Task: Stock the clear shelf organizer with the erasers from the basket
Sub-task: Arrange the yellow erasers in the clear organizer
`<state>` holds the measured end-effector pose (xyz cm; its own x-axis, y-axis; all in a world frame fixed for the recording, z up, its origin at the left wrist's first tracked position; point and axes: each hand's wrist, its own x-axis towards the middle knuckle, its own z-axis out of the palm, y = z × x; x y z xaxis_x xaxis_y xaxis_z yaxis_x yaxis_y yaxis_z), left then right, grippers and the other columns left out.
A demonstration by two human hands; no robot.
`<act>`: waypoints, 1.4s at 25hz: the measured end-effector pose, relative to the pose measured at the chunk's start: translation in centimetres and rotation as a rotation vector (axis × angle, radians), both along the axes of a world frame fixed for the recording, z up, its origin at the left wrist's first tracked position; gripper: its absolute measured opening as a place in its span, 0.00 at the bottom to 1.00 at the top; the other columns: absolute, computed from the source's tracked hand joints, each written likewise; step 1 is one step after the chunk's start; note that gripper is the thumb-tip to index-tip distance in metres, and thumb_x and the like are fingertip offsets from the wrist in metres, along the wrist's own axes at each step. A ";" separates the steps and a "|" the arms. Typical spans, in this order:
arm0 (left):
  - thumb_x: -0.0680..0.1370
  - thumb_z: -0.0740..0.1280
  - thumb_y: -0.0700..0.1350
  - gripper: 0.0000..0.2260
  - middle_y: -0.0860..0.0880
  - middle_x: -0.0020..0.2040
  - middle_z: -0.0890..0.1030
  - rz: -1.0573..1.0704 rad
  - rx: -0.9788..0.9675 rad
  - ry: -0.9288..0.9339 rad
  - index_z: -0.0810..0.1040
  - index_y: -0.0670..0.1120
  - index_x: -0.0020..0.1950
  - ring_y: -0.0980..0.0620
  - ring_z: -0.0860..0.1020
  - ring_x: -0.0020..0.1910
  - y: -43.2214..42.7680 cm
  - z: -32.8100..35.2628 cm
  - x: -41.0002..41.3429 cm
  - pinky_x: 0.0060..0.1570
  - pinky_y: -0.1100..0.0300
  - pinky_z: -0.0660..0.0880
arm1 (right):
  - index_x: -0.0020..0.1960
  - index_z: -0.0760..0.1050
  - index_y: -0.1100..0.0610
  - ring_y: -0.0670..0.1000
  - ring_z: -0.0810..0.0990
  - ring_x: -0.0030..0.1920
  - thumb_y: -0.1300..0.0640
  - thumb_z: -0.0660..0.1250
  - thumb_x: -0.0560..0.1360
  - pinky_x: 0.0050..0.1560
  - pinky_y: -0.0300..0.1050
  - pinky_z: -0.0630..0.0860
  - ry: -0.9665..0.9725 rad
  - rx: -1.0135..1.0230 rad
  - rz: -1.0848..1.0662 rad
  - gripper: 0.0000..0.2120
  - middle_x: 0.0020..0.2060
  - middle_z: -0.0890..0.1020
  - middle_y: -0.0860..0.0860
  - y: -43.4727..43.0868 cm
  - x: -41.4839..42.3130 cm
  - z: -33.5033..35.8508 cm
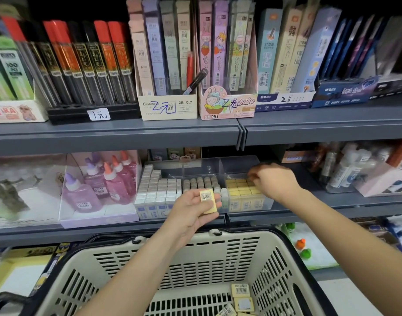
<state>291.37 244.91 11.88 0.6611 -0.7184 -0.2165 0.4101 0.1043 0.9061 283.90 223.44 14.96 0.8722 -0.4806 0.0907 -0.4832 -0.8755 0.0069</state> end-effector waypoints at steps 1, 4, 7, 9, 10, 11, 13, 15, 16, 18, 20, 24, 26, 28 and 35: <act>0.76 0.64 0.32 0.11 0.48 0.47 0.85 -0.009 0.016 -0.027 0.73 0.41 0.56 0.51 0.83 0.49 -0.2 0.1 -0.1 0.41 0.60 0.79 | 0.55 0.78 0.47 0.53 0.78 0.51 0.48 0.59 0.77 0.49 0.48 0.76 -0.099 0.060 0.079 0.11 0.51 0.81 0.50 1.2 -0.2 0.3; 0.75 0.66 0.33 0.10 0.46 0.47 0.84 -0.036 0.086 -0.120 0.74 0.42 0.54 0.53 0.83 0.47 -1.1 0.3 -0.6 0.41 0.63 0.79 | 0.51 0.80 0.49 0.38 0.77 0.42 0.48 0.64 0.75 0.46 0.37 0.74 -0.275 0.481 0.346 0.10 0.42 0.81 0.41 5.5 -0.4 1.4; 0.75 0.67 0.35 0.10 0.44 0.50 0.82 -0.025 0.169 -0.245 0.73 0.42 0.54 0.52 0.81 0.49 -1.7 0.6 -0.9 0.44 0.62 0.79 | 0.47 0.78 0.51 0.42 0.77 0.38 0.54 0.67 0.74 0.43 0.37 0.74 -0.237 0.639 0.350 0.03 0.38 0.78 0.42 6.4 -0.2 1.5; 0.75 0.68 0.39 0.08 0.48 0.51 0.81 0.012 0.288 -0.489 0.73 0.47 0.52 0.55 0.79 0.49 -1.0 0.4 -0.5 0.47 0.62 0.78 | 0.44 0.75 0.51 0.45 0.79 0.37 0.58 0.68 0.74 0.40 0.35 0.76 -0.288 0.835 0.294 0.03 0.38 0.79 0.46 5.5 -0.1 1.8; 0.75 0.68 0.42 0.07 0.52 0.50 0.79 0.039 0.367 -0.650 0.73 0.50 0.51 0.58 0.78 0.50 -0.3 0.2 -0.2 0.49 0.63 0.76 | 0.43 0.74 0.49 0.46 0.79 0.38 0.59 0.68 0.74 0.38 0.32 0.75 -0.331 0.871 0.264 0.06 0.39 0.79 0.48 4.7 0.2 1.9; 0.75 0.68 0.44 0.07 0.57 0.50 0.78 0.057 0.436 -0.806 0.73 0.53 0.50 0.61 0.76 0.50 0.6 0.0 0.1 0.49 0.65 0.73 | 0.43 0.73 0.49 0.47 0.79 0.40 0.60 0.68 0.74 0.37 0.31 0.74 -0.383 0.852 0.210 0.08 0.41 0.80 0.49 3.7 0.6 2.0; 0.74 0.68 0.49 0.08 0.63 0.49 0.73 0.094 0.505 -1.021 0.71 0.56 0.51 0.63 0.72 0.52 2.4 -0.5 0.6 0.51 0.67 0.68 | 0.48 0.75 0.50 0.51 0.79 0.47 0.61 0.67 0.74 0.45 0.35 0.73 -0.439 0.740 0.058 0.07 0.46 0.81 0.50 1.6 2.0 2.0; 0.73 0.68 0.53 0.10 0.64 0.51 0.70 0.144 0.568 -1.159 0.70 0.58 0.52 0.63 0.66 0.55 3.7 -1.1 1.1 0.54 0.66 0.63 | 0.55 0.75 0.53 0.53 0.78 0.53 0.58 0.64 0.76 0.49 0.39 0.70 -0.340 0.462 -0.032 0.08 0.52 0.81 0.52 0.1 3.7 1.5; 0.73 0.67 0.54 0.12 0.62 0.53 0.70 0.178 0.614 -1.231 0.71 0.56 0.54 0.62 0.64 0.57 4.1 -1.5 1.5 0.56 0.65 0.62 | 0.56 0.75 0.53 0.53 0.77 0.52 0.58 0.62 0.77 0.48 0.38 0.68 -0.287 0.374 -0.023 0.09 0.52 0.80 0.52 -0.3 4.4 1.0; 0.72 0.67 0.56 0.17 0.56 0.57 0.71 0.223 0.697 -1.338 0.73 0.52 0.58 0.58 0.63 0.60 4.7 -2.4 1.9 0.60 0.62 0.60 | 0.51 0.76 0.51 0.50 0.77 0.50 0.60 0.60 0.77 0.47 0.38 0.68 -0.222 0.415 0.035 0.08 0.49 0.80 0.50 -0.8 5.2 -0.1; 0.73 0.66 0.57 0.21 0.53 0.62 0.69 0.211 0.748 -1.382 0.71 0.50 0.62 0.54 0.62 0.64 5.1 -3.2 1.9 0.64 0.59 0.58 | 0.47 0.76 0.49 0.49 0.77 0.50 0.60 0.59 0.77 0.47 0.39 0.69 -0.122 0.501 0.080 0.09 0.46 0.79 0.47 -1.1 5.7 -1.1; 0.74 0.65 0.56 0.22 0.51 0.67 0.65 0.196 0.731 -1.390 0.68 0.50 0.65 0.53 0.59 0.68 5.3 -4.3 1.3 0.68 0.54 0.57 | 0.54 0.77 0.50 0.47 0.73 0.47 0.58 0.54 0.80 0.48 0.39 0.66 0.077 0.402 0.137 0.14 0.52 0.79 0.48 -1.6 6.7 -1.6; 0.75 0.65 0.55 0.22 0.52 0.68 0.64 0.184 0.729 -1.382 0.67 0.50 0.66 0.53 0.57 0.70 5.3 -4.3 1.1 0.69 0.54 0.56 | 0.57 0.76 0.50 0.47 0.74 0.49 0.56 0.53 0.80 0.50 0.39 0.67 0.080 0.439 0.138 0.14 0.56 0.79 0.49 -1.5 6.5 -1.6; 0.75 0.64 0.53 0.21 0.52 0.70 0.62 0.170 0.711 -1.360 0.66 0.50 0.67 0.54 0.55 0.71 5.3 -4.2 1.1 0.70 0.55 0.54 | 0.61 0.75 0.51 0.51 0.75 0.56 0.54 0.54 0.81 0.55 0.40 0.68 -0.013 0.474 0.125 0.14 0.60 0.78 0.50 -1.0 5.6 -1.3; 0.75 0.61 0.52 0.14 0.61 0.62 0.65 0.239 0.483 -1.272 0.70 0.55 0.61 0.65 0.59 0.65 7.0 -3.3 -1.7 0.67 0.67 0.53 | 0.54 0.77 0.46 0.37 0.76 0.49 0.56 0.63 0.77 0.47 0.24 0.66 -0.541 0.575 0.198 0.09 0.51 0.80 0.42 5.7 -4.2 -0.7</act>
<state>289.66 251.90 8.59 0.6850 -0.5875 0.4308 -0.7021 -0.3745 0.6057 279.68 229.15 14.26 0.8520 -0.4217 0.3101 -0.1264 -0.7407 -0.6599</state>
